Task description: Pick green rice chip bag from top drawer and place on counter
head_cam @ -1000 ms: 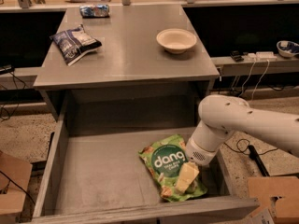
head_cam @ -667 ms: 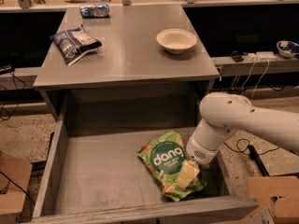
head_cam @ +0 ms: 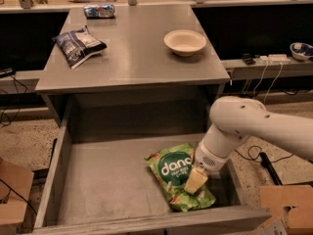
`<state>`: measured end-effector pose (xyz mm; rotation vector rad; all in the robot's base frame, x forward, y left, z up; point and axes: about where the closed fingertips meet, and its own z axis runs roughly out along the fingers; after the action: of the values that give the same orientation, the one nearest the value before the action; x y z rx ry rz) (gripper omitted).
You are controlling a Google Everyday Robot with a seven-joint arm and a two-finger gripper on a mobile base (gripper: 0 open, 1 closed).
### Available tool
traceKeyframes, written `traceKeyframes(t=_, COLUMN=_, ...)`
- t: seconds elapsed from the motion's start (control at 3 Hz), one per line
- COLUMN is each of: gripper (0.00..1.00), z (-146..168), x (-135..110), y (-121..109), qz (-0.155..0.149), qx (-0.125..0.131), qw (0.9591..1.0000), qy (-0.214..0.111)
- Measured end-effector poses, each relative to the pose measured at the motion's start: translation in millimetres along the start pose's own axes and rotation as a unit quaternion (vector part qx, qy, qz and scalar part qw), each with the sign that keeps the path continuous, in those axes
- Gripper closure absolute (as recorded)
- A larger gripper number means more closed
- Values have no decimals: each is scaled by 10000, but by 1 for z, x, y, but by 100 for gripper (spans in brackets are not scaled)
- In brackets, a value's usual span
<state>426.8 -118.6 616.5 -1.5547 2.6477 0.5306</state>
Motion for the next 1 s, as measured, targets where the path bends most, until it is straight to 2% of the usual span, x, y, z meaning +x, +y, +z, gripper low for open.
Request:
traceKeyframes(t=0.33, gripper=100, z=-27, x=-14, y=0, qz=25, qx=161, qw=9994, qy=-310)
traceKeyframes(t=0.67, gripper=100, z=-82, x=-39, y=3, qz=-328, qx=493, qw=9959, qy=-677)
traceKeyframes(t=1.0, gripper=100, z=-149, x=-70, y=7, qz=-898, qx=1058, qw=9850, qy=-1028)
